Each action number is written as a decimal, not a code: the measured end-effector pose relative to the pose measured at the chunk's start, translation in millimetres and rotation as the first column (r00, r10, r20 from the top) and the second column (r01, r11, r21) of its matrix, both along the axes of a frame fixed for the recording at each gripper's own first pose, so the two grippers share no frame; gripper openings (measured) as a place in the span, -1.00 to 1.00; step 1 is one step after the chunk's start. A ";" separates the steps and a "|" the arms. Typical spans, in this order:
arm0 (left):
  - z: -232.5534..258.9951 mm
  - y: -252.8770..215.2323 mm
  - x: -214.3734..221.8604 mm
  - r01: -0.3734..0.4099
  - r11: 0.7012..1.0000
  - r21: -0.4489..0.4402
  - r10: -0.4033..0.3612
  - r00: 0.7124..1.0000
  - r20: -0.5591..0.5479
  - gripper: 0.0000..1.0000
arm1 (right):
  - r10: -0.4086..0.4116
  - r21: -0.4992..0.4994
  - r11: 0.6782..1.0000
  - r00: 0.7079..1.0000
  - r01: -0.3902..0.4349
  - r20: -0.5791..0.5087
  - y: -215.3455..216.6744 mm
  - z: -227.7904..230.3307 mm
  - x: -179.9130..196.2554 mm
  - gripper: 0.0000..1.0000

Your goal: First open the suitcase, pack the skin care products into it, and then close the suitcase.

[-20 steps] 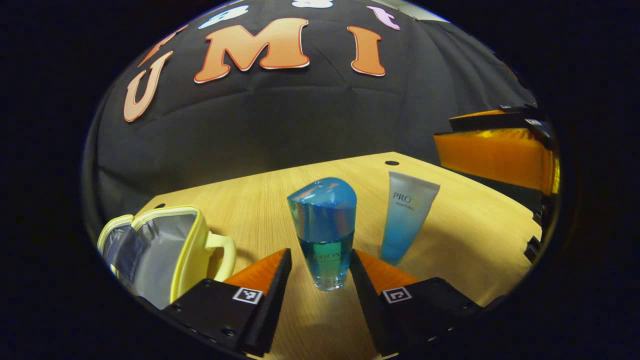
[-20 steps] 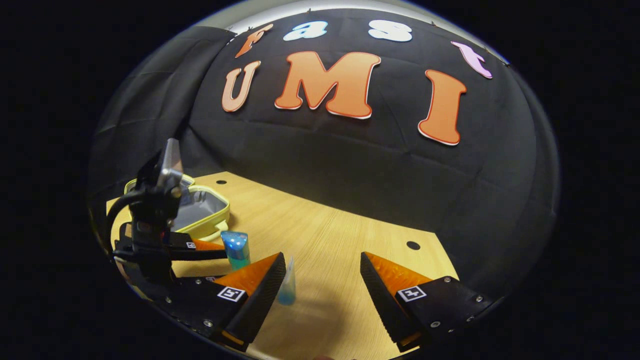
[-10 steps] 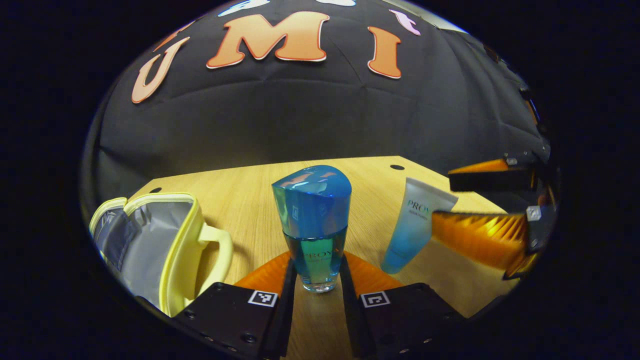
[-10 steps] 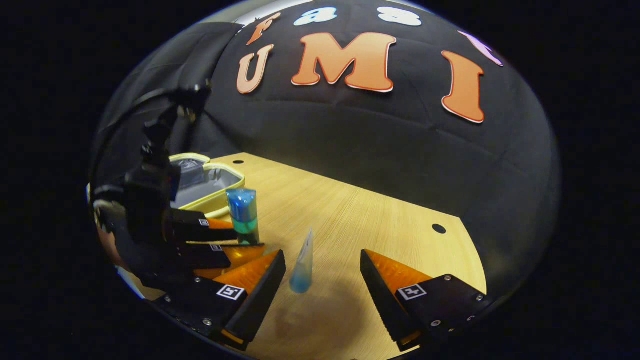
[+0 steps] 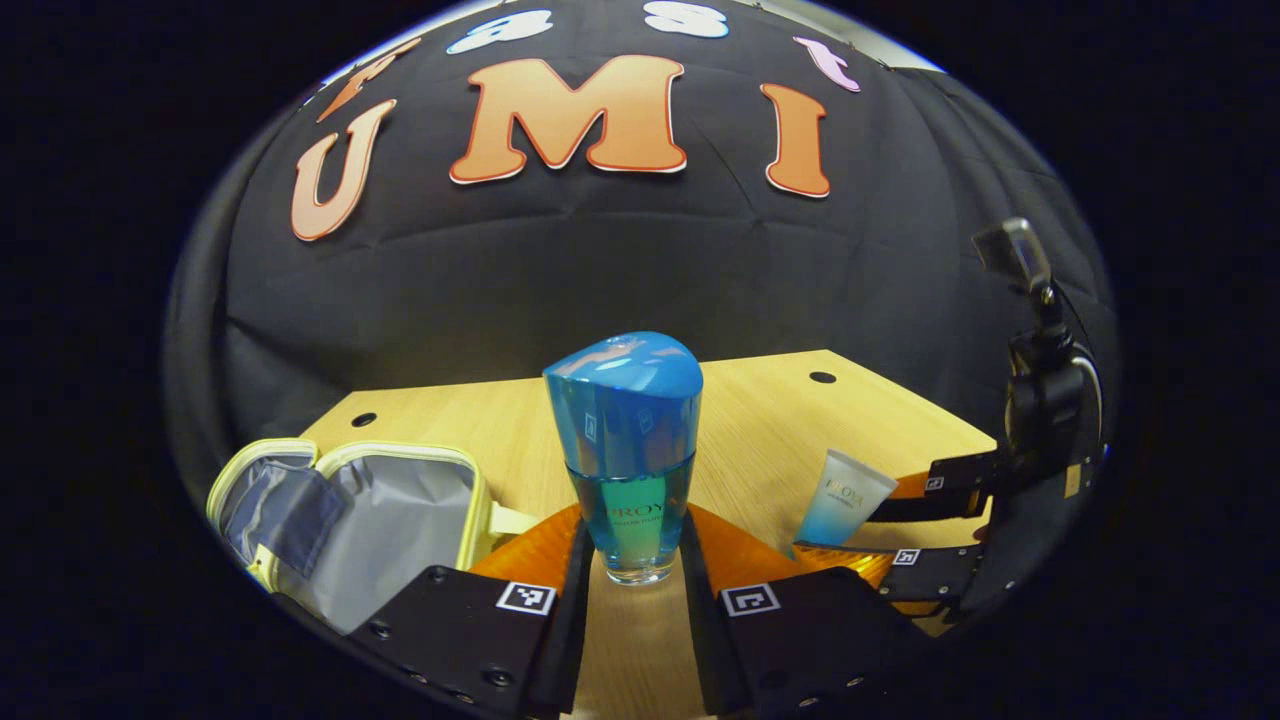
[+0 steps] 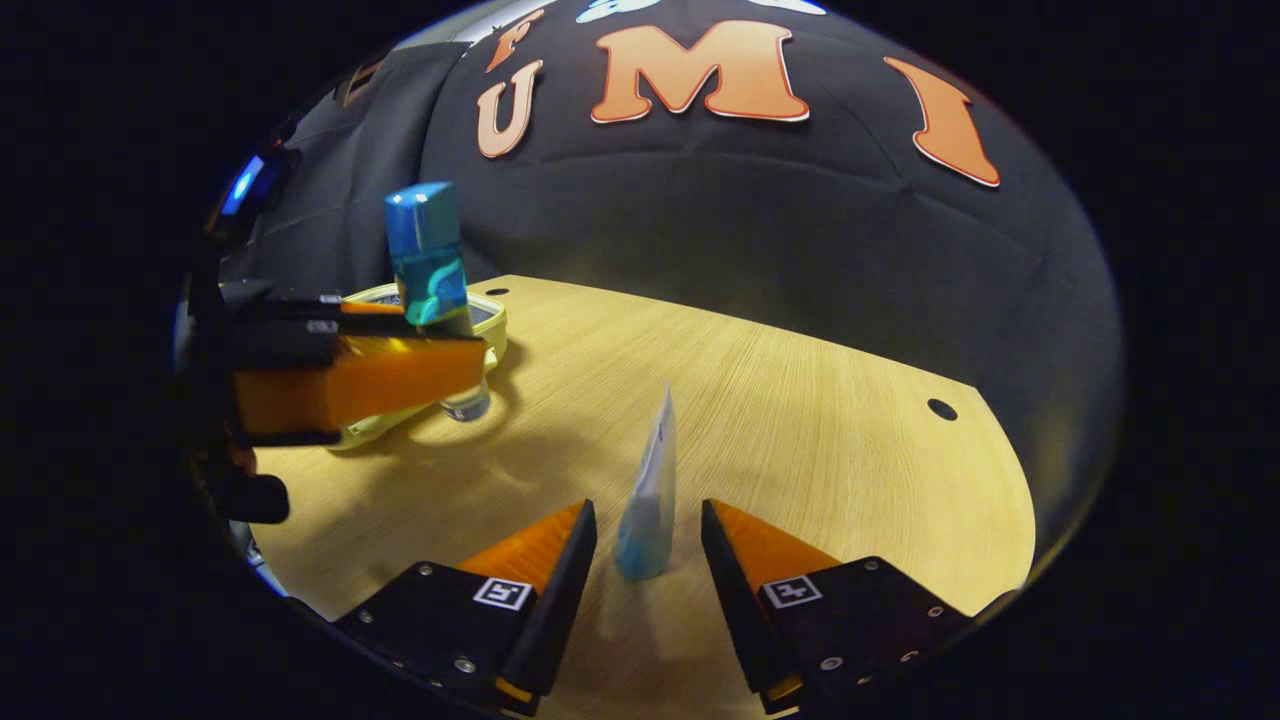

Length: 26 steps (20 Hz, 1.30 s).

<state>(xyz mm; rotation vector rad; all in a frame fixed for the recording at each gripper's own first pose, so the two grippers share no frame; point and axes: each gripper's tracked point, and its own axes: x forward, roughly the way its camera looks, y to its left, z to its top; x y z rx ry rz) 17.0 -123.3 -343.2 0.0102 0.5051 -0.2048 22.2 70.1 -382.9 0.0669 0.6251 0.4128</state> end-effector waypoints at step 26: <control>142.4 172.4 -20.2 -0.164 0.987 -0.008 0.164 0.986 0.019 -0.09 | 0.038 0.082 0.995 0.989 -0.051 0.144 66.1 221.9 0.2 -0.24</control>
